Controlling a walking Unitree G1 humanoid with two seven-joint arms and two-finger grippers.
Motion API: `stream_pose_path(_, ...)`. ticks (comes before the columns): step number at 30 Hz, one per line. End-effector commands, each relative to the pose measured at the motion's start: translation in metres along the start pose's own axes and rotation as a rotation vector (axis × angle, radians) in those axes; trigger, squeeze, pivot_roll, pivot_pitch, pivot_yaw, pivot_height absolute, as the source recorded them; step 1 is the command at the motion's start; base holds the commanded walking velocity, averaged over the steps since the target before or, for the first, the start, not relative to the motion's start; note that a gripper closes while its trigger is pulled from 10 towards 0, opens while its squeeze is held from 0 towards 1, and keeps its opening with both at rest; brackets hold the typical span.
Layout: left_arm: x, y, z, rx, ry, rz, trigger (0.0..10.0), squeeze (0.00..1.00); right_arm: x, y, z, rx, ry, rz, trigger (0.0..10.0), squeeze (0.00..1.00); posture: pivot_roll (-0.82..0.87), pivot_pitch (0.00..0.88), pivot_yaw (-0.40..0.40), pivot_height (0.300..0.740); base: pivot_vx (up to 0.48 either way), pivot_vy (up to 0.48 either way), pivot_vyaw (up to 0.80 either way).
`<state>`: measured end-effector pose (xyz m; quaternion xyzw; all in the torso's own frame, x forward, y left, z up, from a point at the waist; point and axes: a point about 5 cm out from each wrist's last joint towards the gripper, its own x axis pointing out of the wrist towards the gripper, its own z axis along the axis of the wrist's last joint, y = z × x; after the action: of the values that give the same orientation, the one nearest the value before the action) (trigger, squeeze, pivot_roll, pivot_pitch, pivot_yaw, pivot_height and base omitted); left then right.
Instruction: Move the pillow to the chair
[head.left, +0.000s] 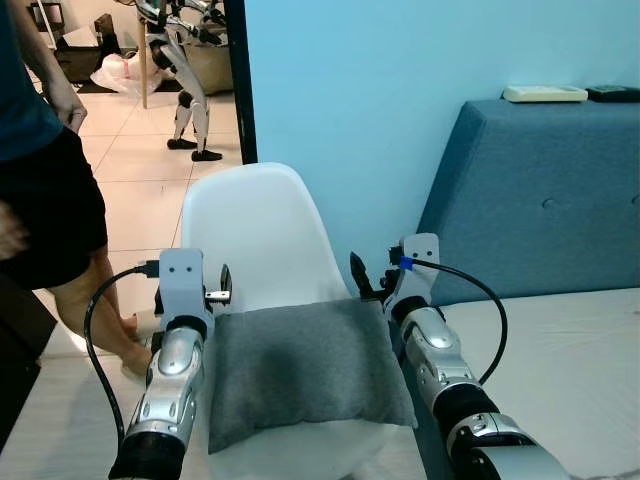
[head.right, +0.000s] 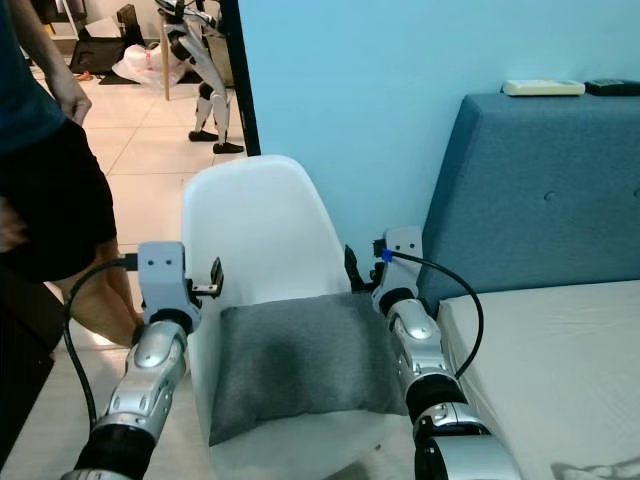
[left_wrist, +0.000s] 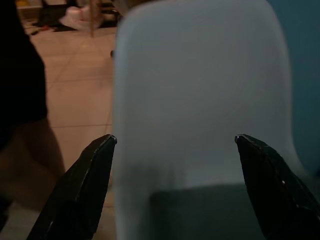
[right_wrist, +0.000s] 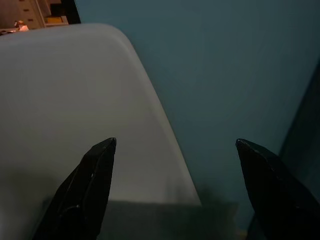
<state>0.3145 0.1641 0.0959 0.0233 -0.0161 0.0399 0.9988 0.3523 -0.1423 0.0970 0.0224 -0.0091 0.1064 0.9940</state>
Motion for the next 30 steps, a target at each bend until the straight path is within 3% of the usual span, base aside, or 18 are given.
stream_pose_path(1, -0.005, -0.001, -0.01, 0.01, 0.03, -0.005, 10.0, 0.0, -0.004, 0.002, -0.007, 0.006, 0.02, -0.004, 10.0, 0.0, 0.05, 0.031, -0.027, 0.74, 0.0, 0.0, 0.0)
stream_pose_path(6, -0.011, 0.002, -0.02, 0.029, 0.073, 0.001, 10.0, 0.0, -0.009, 0.0, -0.011, 0.008, 0.02, -0.012, 10.0, 0.0, 0.05, 0.027, -0.026, 0.74, 0.0, 0.0, 0.0)
stream_pose_path(12, -0.029, 0.014, -0.042, 0.013, 0.155, 0.053, 10.0, 0.0, -0.021, 0.003, -0.032, -0.126, 0.11, 0.047, 10.0, 0.0, 0.07, 0.0, -0.063, 0.74, 0.0, 0.0, 0.0)
stream_pose_path(18, -0.037, 0.018, -0.053, 0.017, 0.188, 0.086, 10.0, 0.0, -0.03, 0.004, -0.047, -0.073, 0.181, 0.028, 10.0, 0.0, 0.08, 0.005, -0.092, 0.74, 0.0, 0.0, 0.0)
stream_pose_path(25, -0.038, 0.009, -0.049, -0.008, 0.151, 0.035, 10.0, 0.0, -0.029, 0.011, -0.049, -0.057, 0.175, 0.044, 10.0, 0.0, 0.08, 0.0, -0.094, 0.74, 0.0, 0.0, 0.0)
stream_pose_path(30, -0.039, 0.003, -0.049, 0.022, 0.152, 0.009, 10.0, 0.0, -0.033, 0.011, -0.053, -0.055, 0.195, 0.034, 10.0, 0.0, 0.08, 0.0, -0.093, 0.74, 0.0, 0.0, 0.0)
